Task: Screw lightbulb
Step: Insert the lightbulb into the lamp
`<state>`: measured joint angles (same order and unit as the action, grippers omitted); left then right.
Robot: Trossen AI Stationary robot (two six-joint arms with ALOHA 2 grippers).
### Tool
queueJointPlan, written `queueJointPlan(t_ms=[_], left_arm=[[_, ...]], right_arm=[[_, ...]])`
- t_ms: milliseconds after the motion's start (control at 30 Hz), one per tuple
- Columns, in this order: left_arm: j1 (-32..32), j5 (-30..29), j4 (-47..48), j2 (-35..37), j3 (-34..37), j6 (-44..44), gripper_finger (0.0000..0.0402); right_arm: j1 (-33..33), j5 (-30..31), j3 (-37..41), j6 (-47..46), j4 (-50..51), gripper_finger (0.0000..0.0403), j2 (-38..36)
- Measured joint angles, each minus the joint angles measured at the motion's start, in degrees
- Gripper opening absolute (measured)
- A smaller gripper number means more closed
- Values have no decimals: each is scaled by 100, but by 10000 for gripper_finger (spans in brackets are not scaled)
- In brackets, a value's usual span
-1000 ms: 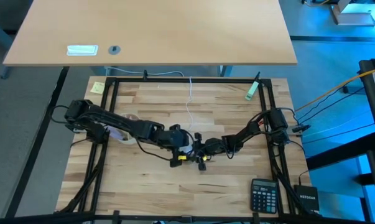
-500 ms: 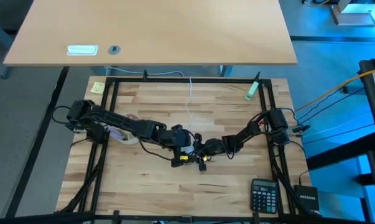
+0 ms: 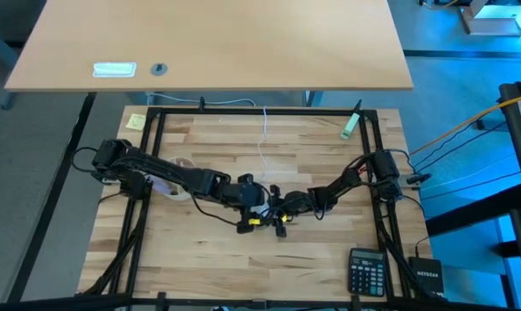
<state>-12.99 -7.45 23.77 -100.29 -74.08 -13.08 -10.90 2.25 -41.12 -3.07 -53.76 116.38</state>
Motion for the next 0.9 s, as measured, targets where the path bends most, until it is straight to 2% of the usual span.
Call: queueJointPlan(t_ms=[233, 533, 733, 900], left_arm=[[-2, 129, 20, -7, 0, 107, 210], [-2, 642, -268, -7, 10, 714, 210], [36, 1201, -529, -7, 9, 1057, 210], [166, 2046, -814, 6, 7, 1098, 210]], right_arm=[[2, -268, 0, 293, 217, 182, -193], [5, -1161, 0, 305, 374, 181, -382], [7, -2302, -157, -125, 526, 181, -396], [8, -3645, -562, -593, 747, 181, -396]])
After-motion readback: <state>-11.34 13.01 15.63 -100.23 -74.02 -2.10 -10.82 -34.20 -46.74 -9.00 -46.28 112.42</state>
